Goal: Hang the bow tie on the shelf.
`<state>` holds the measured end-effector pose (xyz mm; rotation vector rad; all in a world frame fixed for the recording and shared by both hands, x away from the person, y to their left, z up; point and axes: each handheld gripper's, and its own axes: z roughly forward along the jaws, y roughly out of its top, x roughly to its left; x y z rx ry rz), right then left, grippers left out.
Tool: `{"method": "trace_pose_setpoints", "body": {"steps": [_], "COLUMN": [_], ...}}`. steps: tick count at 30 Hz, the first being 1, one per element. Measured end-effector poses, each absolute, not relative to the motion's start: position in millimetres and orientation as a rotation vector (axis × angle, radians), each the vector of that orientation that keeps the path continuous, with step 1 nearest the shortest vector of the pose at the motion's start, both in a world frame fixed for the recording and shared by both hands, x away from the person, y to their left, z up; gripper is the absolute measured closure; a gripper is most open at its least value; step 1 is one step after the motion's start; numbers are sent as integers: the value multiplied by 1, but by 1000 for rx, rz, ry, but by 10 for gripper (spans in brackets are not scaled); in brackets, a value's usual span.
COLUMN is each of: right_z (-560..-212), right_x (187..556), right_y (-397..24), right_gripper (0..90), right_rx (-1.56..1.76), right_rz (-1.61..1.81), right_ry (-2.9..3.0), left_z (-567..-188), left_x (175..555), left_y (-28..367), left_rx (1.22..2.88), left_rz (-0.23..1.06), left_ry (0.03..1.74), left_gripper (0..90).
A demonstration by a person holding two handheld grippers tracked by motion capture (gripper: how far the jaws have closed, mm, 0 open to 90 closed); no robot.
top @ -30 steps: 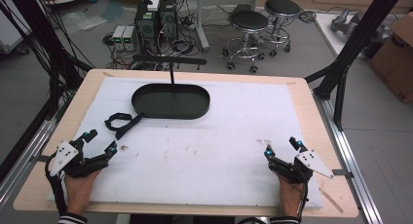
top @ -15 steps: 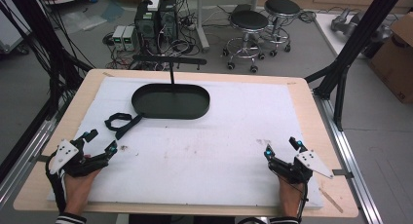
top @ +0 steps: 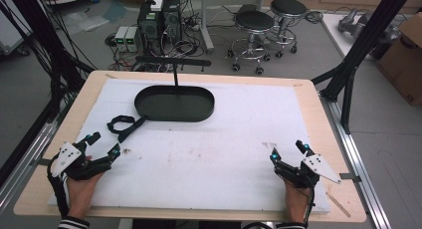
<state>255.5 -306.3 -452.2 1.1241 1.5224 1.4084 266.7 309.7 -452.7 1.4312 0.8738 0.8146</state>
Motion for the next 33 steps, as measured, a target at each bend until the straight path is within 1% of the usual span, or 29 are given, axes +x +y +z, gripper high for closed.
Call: {"method": "trace_pose_setpoints", "body": {"steps": [6, 10, 17, 27, 29, 33], "right_z": [-452, -452, -452, -452, -452, -452], "right_x": [256, 256, 256, 256, 255, 256], "right_y": [-306, -307, -307, -307, -307, -307], "right_gripper": [102, 101, 102, 102, 102, 102], "right_rx": [1127, 1133, 1131, 1126, 1127, 1121], "right_rz": [1407, 1409, 1408, 1412, 1412, 1408], "right_ry": [1522, 1524, 1525, 1518, 1517, 1516], "left_z": [-452, -450, -445, -427, -422, -416], "left_x": [267, 270, 270, 280, 285, 289], "left_y": [310, 311, 313, 311, 311, 311], "left_rx": [1427, 1468, 1480, 1576, 1625, 1650], "left_rz": [805, 772, 779, 791, 783, 771], "left_ry": [881, 922, 923, 924, 934, 941], "left_gripper": [155, 148, 146, 147, 147, 149]}}
